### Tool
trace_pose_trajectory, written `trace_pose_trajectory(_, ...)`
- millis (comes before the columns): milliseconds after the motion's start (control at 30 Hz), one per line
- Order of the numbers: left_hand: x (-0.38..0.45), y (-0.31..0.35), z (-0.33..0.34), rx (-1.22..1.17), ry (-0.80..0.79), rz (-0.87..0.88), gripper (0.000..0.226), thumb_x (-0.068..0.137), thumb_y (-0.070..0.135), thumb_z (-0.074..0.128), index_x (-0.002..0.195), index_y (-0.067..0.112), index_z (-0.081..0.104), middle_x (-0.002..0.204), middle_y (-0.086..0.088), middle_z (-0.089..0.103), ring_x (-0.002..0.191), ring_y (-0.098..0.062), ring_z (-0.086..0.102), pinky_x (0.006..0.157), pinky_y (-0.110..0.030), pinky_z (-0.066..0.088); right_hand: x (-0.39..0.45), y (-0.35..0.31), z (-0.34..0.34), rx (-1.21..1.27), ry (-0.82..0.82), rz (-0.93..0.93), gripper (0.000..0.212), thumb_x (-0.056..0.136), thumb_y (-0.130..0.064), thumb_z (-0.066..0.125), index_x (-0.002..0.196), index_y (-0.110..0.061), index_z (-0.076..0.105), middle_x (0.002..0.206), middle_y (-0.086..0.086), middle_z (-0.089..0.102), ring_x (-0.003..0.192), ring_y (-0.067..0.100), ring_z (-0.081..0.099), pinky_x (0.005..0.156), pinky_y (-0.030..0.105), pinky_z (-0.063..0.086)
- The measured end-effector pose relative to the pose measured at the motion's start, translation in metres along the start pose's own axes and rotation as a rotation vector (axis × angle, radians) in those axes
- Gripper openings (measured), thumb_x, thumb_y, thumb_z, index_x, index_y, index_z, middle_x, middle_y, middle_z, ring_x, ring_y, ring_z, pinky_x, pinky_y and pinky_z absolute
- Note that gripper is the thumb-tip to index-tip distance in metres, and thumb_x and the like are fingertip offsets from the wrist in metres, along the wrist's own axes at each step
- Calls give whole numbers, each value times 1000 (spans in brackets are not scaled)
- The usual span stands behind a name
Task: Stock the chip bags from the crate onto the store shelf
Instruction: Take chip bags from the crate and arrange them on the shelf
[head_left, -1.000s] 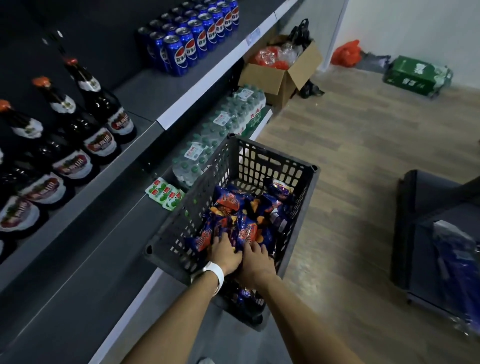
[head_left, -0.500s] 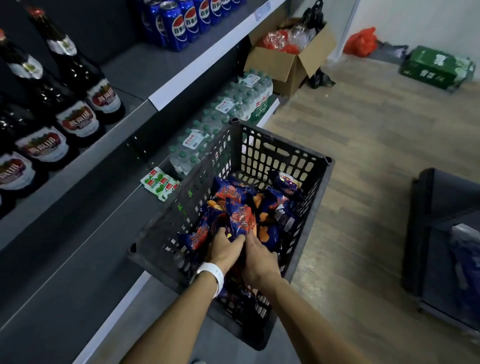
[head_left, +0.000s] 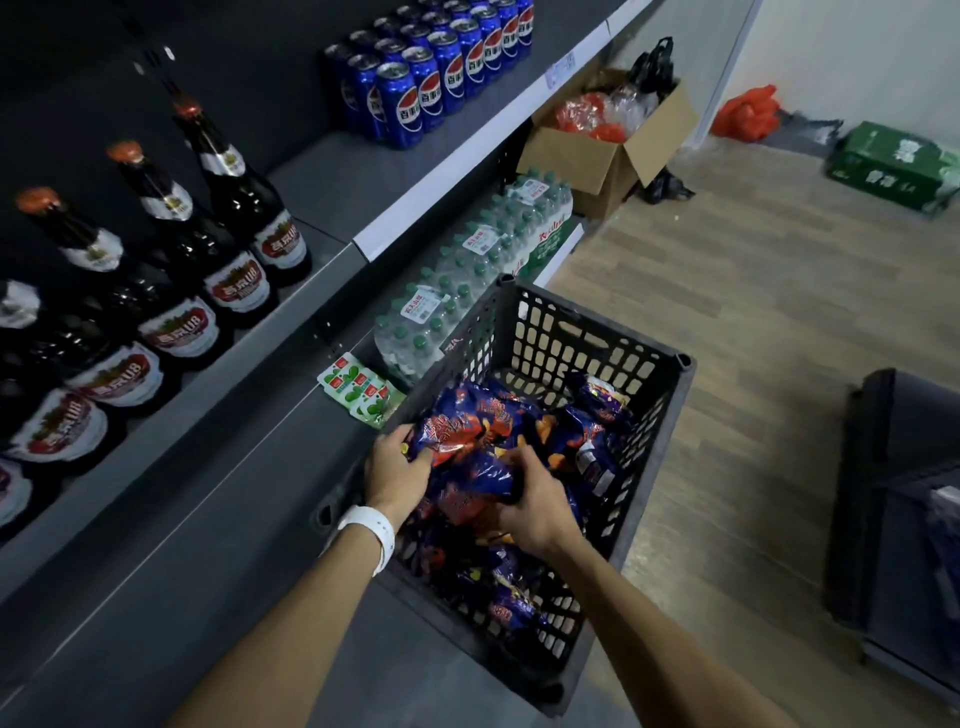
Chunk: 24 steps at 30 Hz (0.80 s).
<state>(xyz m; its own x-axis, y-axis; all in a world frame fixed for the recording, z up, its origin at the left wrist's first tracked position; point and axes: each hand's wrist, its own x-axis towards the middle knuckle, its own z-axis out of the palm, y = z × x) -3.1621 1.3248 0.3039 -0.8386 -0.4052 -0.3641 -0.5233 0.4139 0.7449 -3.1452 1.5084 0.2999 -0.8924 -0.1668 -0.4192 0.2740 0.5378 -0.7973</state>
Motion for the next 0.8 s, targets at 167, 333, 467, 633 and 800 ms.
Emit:
trace_pose_trajectory(167, -4, 19, -23, -35, -89, 94, 22, 79, 6, 68, 94, 22, 72, 90, 7, 67, 86, -18, 68, 83, -37, 57, 5, -23, -20, 232, -78, -16, 43, 72, -7, 85, 108, -17, 63, 101, 3, 74, 92, 18, 73, 85, 40, 60)
trace_pose_trajectory(333, -8, 39, -53, -45, -206, 110, 24, 82, 6, 69, 104, 13, 72, 98, -5, 71, 86, -17, 69, 71, -26, 57, -4, -52, -35, 311, -168, -6, 45, 74, 1, 83, 112, -9, 60, 100, 3, 73, 87, 14, 73, 76, 25, 59)
trace_pose_trajectory(467, -28, 64, -85, -185, -267, 34, 16, 86, 3, 65, 97, 11, 73, 93, -13, 75, 79, -24, 72, 64, -27, 57, -25, -83, -53, 346, -216, 15, 40, 78, 1, 79, 111, -9, 60, 104, 7, 72, 85, 16, 73, 68, 21, 57)
trace_pose_trajectory(633, -68, 101, -143, -450, -276, -115, 8, 91, 11, 65, 91, 4, 70, 94, -20, 74, 77, -26, 72, 71, -33, 57, -70, -145, -80, 442, -267, 34, 30, 86, -7, 74, 113, -2, 64, 102, 11, 74, 79, 20, 74, 58, 24, 56)
trace_pose_trajectory(800, -110, 148, -233, -584, -310, -107, 10, 95, 12, 61, 94, 5, 68, 100, -16, 73, 79, -19, 69, 71, -31, 53, -95, -235, -89, 547, -303, -18, 34, 88, -5, 71, 119, 1, 60, 96, 13, 74, 72, 20, 70, 61, 32, 57)
